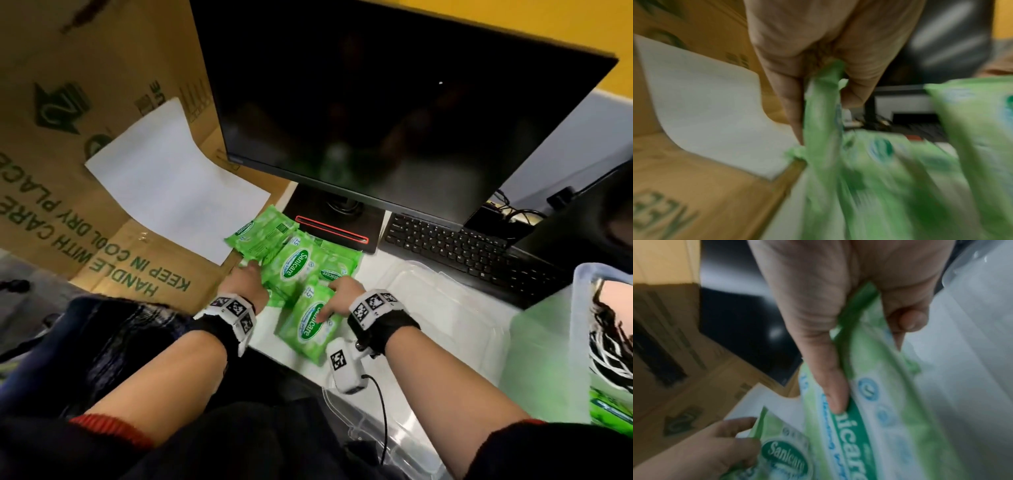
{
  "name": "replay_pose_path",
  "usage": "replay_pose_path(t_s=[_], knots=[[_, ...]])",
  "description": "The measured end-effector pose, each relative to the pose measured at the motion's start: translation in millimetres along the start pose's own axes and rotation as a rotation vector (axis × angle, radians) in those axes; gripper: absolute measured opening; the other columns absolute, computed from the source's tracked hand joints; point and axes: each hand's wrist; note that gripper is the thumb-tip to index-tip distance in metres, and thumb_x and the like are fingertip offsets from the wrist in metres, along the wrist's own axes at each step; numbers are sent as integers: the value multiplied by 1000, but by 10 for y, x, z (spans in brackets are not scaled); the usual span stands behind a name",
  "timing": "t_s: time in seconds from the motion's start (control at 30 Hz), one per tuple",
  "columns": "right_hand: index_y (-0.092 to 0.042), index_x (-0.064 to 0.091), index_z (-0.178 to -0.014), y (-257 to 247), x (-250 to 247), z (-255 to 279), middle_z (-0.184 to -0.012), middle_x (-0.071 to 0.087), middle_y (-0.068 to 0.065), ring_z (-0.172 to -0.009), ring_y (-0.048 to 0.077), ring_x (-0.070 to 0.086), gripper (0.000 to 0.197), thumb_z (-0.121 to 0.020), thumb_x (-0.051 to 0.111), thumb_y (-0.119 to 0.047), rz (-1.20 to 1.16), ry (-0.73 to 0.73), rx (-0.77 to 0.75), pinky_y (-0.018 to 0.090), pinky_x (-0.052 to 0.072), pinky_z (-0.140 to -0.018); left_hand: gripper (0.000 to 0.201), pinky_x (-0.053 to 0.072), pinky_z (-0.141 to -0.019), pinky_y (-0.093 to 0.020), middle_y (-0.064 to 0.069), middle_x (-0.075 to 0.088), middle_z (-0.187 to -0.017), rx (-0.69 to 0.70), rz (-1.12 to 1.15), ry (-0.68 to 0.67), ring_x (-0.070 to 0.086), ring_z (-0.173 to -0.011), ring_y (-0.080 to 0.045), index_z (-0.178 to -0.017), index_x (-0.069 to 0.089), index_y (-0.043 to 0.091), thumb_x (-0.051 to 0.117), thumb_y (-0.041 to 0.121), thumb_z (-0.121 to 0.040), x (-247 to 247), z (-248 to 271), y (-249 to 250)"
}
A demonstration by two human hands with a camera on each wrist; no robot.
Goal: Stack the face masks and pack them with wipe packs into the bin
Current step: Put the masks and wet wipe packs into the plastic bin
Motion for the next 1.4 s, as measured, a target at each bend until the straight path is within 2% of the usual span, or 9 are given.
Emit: replay_pose_path(t_s=[0.17, 0.33, 0.57, 0.73, 0.83, 0.97, 1.13, 1.27, 1.4], knots=[[-2, 55, -125, 34, -370, 118, -125, 58, 13, -115, 23, 54, 64, -66, 79, -3, -334, 157, -161, 28, 44, -93, 47, 50, -78, -35, -22, 59, -110, -89, 341, 217, 61, -97, -36, -129, 41, 13, 54, 12, -83, -529, -68, -102], [-8, 60, -81, 28, -619, 179, -68, 63, 5, -52, 4, 61, 35, -65, 68, 21, -640, 175, -362, 20, 51, -55, 33, 41, -76, -30, -9, 59, -89, 20, 782, 408, 52, -85, -26, -108, 52, 16, 65, 15, -78, -795, 34, 25], [-7, 55, -84, -99, -542, 155, -68, 71, -3, -64, 8, 67, 20, -82, 55, 13, -945, 110, -518, 27, 56, -69, 10, 49, -75, -28, -12, 64, -108, 88, 1409, 97, 62, -87, -21, -91, 61, 23, 66, 19, -84, -500, 83, 408], [-10, 51, -94, -241, -331, 19, -92, 63, 10, -82, 21, 63, 13, -90, 50, 2, -1037, 153, -433, 40, 51, -83, 66, 52, -82, -45, -6, 65, -116, -111, 1689, -268, 65, -102, -25, -128, 51, 17, 54, 61, -80, -163, 34, 442], [-9, 53, -105, -319, -186, -190, -113, 62, 17, -105, 33, 59, 24, -88, 59, -23, -925, 194, -348, 52, 44, -99, 70, 51, -84, -43, -6, 67, -115, -53, 1618, -388, 63, -107, -26, -129, 50, 18, 62, 59, -73, -151, 78, 415], [-2, 49, -123, -451, -97, -300, -122, 56, 15, -112, 24, 51, 42, -95, 45, -33, -711, 249, -242, 37, 37, -104, 120, 48, -93, -51, -10, 62, -122, -136, 1379, -135, 59, -111, -29, -127, 44, 12, 93, 46, -23, 55, -112, 213], [4, 52, -121, -342, 63, -529, -115, 60, 20, -104, 33, 60, 52, -88, 58, -36, -345, 257, 155, 35, 46, -89, 77, 48, -94, -49, -11, 65, -116, -324, 1384, 86, 62, -104, -29, -116, 56, 6, 88, 30, -51, 40, -175, -190], [4, 62, -107, -336, 169, -591, -82, 63, 15, -56, 21, 51, 46, -86, 62, -37, -375, 171, 175, 26, 45, -58, 67, 43, -100, -42, -11, 57, -127, -346, 1331, 157, 55, -114, -30, -125, 49, 2, 80, 23, -70, -27, -110, -300], [-1, 62, -113, -426, 190, -659, -99, 67, 16, -82, 26, 63, 55, -80, 67, -44, -381, 150, 210, 28, 49, -76, 74, 37, -102, -38, -15, 46, -139, -319, 1354, 176, 45, -127, -30, -136, 37, 1, 76, 19, -76, -24, -84, -306]])
Point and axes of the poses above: each hand's wrist, its own z-axis away from the middle knuckle, its own x-axis out of the palm, y = z × x
